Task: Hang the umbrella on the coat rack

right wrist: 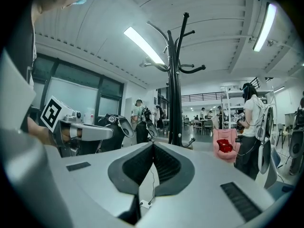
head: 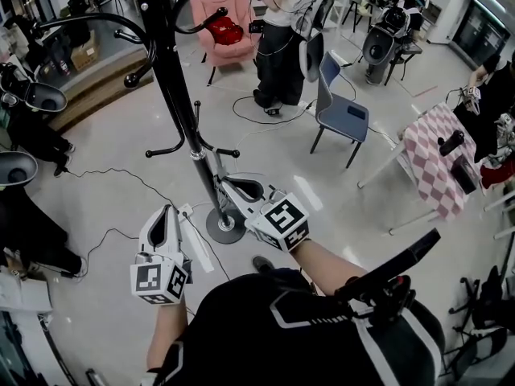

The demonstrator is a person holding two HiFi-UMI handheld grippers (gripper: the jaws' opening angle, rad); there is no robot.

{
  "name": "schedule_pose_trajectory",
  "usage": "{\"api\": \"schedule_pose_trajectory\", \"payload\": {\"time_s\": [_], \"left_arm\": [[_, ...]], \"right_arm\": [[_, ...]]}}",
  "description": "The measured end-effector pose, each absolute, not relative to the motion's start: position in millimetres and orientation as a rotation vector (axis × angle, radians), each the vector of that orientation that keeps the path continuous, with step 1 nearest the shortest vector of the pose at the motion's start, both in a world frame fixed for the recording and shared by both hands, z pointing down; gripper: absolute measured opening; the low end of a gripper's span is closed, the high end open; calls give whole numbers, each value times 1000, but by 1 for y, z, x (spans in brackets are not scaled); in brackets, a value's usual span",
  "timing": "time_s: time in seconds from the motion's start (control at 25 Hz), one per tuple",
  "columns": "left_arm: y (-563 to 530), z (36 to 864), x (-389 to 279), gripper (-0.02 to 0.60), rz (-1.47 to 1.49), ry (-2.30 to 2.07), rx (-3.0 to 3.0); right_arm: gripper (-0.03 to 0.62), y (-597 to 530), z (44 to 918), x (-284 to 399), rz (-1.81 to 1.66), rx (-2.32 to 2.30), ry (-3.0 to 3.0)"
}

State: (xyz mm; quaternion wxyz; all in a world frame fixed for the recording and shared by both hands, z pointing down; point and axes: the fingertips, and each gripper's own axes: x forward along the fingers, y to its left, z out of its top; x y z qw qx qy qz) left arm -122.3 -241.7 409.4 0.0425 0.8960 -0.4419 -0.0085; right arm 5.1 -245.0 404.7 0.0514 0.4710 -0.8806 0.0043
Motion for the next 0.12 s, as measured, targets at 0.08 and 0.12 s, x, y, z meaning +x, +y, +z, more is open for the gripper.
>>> {"api": "schedule_pose_trajectory", "payload": {"time_s": [0.08, 0.12], "left_arm": [[-241, 409, -120, 9, -29, -1348, 2739], [-240, 409, -119, 9, -31, -1346, 2737]], "right_arm": [[8, -245, 404, 7, 13, 1437, -2677], [8, -244, 404, 8, 15, 1440, -2675]]}}
